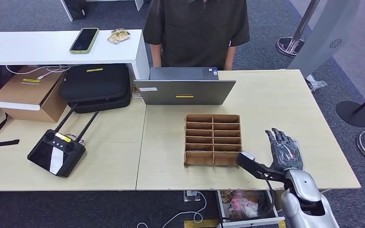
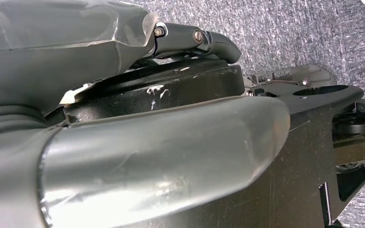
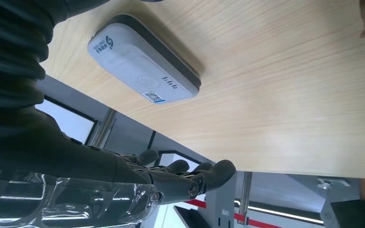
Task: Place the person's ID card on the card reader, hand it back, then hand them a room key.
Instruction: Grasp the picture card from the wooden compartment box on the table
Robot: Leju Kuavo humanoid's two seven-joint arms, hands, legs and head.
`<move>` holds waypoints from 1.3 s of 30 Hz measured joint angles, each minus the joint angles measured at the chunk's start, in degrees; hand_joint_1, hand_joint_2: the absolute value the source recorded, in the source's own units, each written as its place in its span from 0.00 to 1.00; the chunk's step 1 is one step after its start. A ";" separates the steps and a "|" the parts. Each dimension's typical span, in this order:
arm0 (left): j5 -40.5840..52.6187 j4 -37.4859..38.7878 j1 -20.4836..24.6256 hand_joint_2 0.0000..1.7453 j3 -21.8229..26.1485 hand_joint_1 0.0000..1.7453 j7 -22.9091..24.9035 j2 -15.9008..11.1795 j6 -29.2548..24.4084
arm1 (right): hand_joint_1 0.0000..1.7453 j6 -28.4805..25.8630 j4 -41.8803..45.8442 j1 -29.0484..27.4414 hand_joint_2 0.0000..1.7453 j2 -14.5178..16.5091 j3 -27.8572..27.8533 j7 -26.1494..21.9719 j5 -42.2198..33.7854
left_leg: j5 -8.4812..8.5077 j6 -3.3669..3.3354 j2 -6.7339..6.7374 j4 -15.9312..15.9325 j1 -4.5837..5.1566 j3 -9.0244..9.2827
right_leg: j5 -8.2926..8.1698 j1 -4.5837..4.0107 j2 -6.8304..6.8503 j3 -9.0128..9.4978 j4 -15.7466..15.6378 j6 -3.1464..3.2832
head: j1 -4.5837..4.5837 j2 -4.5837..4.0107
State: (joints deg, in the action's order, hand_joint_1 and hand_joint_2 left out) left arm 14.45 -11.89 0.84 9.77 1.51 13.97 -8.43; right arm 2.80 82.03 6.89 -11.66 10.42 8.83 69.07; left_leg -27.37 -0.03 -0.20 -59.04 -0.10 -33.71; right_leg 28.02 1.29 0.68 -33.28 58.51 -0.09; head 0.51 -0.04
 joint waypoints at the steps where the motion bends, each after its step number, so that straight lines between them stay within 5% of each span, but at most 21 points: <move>1: 0.00 0.00 0.00 0.00 0.00 0.00 0.00 0.00 0.00 | 0.00 -0.08 -0.38 0.19 1.00 0.10 0.03 0.00 0.00 | 0.00 0.00 0.00 0.00 0.00 0.00 | 0.00 0.00 0.00 0.00 0.00 0.00 | 0.01 0.00; 22: -1.27 0.00 -0.04 0.00 0.05 0.00 -0.15 -0.02 0.83 | 0.00 -0.72 -6.10 2.49 1.00 0.85 0.57 0.90 1.22 | 0.00 0.00 -0.01 0.00 0.01 -0.01 | 0.00 0.01 0.00 0.00 0.00 0.00 | 0.00 0.00; 39: -1.90 0.00 -0.42 0.00 0.24 0.00 -1.72 -0.07 1.17 | 0.00 2.54 12.87 -4.80 1.00 -0.40 0.89 5.01 2.41 | -0.04 0.01 0.00 0.00 0.01 -0.02 | 0.02 0.01 -0.01 -0.04 -0.01 0.00 | -0.01 0.00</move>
State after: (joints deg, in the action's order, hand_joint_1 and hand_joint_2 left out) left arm 12.56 -11.89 0.42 10.01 -0.21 13.90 -7.26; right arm 5.34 94.89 2.10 -12.07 11.31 13.84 71.48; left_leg -27.41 -0.02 -0.20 -59.04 -0.09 -33.73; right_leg 28.04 1.30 0.67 -33.32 58.50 -0.09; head 0.51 -0.04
